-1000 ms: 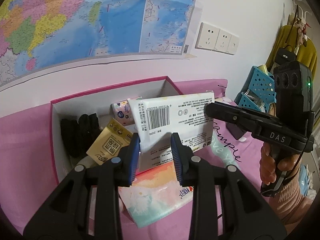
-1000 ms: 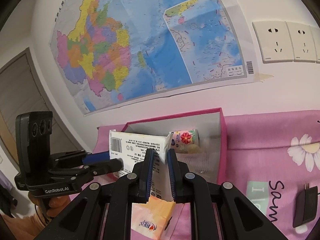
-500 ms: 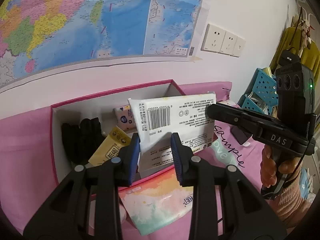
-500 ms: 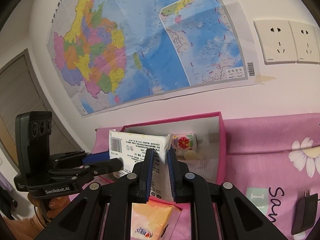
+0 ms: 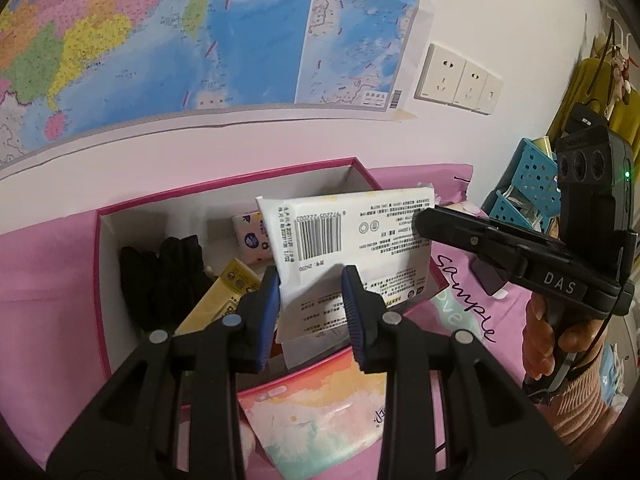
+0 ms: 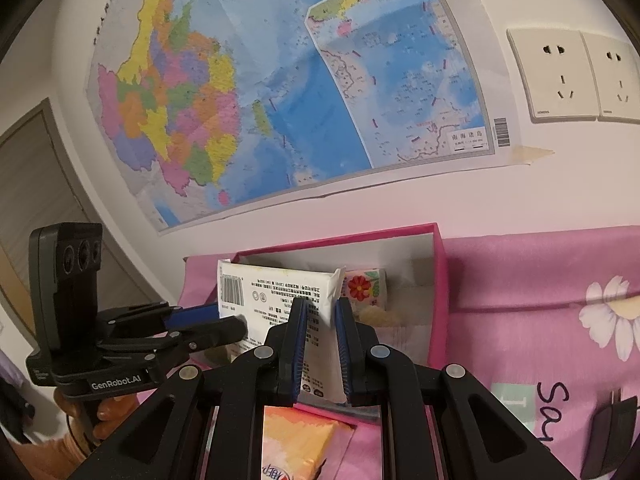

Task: Organize soft objects
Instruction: 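Carry the white packet over the pink box and release it inside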

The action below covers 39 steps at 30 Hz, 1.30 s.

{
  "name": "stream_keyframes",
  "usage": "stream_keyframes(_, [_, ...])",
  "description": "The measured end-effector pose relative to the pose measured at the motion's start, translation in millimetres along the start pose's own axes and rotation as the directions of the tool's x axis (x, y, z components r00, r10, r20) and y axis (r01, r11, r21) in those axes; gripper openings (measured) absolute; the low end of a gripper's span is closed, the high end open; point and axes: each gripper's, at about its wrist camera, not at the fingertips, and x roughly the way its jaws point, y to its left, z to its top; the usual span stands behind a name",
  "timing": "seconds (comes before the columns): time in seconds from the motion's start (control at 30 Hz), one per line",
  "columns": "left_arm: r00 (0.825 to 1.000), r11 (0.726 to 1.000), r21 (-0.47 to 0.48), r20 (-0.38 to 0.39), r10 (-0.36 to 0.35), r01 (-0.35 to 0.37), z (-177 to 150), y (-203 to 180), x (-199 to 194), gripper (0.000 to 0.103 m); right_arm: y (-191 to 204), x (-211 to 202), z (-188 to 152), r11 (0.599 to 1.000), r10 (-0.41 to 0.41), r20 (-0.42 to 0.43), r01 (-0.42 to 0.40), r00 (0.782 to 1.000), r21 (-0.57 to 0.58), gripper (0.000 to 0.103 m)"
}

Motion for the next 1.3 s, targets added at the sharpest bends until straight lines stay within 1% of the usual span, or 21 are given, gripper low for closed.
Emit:
stream_keyframes(0.53, [1.0, 1.0, -0.019, -0.016, 0.022, -0.022, 11, 6, 14, 0.033, -4, 15, 7, 1.0, -0.018, -0.02, 0.018, 1.0, 0.005, 0.014])
stream_keyframes(0.9, [0.998, 0.999, -0.033, -0.043, 0.035, -0.037, 15, 9, 27, 0.034, -11, 27, 9, 0.999, -0.032, -0.043, 0.033, 0.999, 0.022, 0.014])
stream_keyframes(1.0, [0.997, 0.998, -0.044, -0.058, 0.045, -0.048, 16, 11, 33, 0.034, -15, 34, 9, 0.998, -0.048, -0.057, 0.05, 0.997, 0.037, 0.015])
stream_keyframes(1.07, [0.996, 0.997, -0.052, -0.073, 0.05, -0.054, 18, 13, 37, 0.034, -21, 40, 8, 0.995, -0.073, -0.073, 0.078, 0.995, 0.064, 0.02])
stream_keyframes(1.1, [0.996, 0.996, -0.061, -0.074, 0.056, -0.061, 18, 14, 38, 0.035, -25, 43, 8, 0.994, -0.07, -0.077, 0.076, 0.995, 0.079, 0.02])
stream_keyframes(1.17, [0.996, 0.995, -0.07, -0.063, 0.064, -0.068, 18, 17, 36, 0.037, -30, 44, 5, 0.991, -0.083, -0.079, 0.091, 0.993, 0.098, 0.023])
stream_keyframes(1.3, [0.995, 0.994, -0.061, -0.033, 0.091, -0.093, 13, 19, 26, 0.039, -30, 35, 0, 0.991, -0.094, -0.066, 0.1, 0.993, 0.091, 0.026])
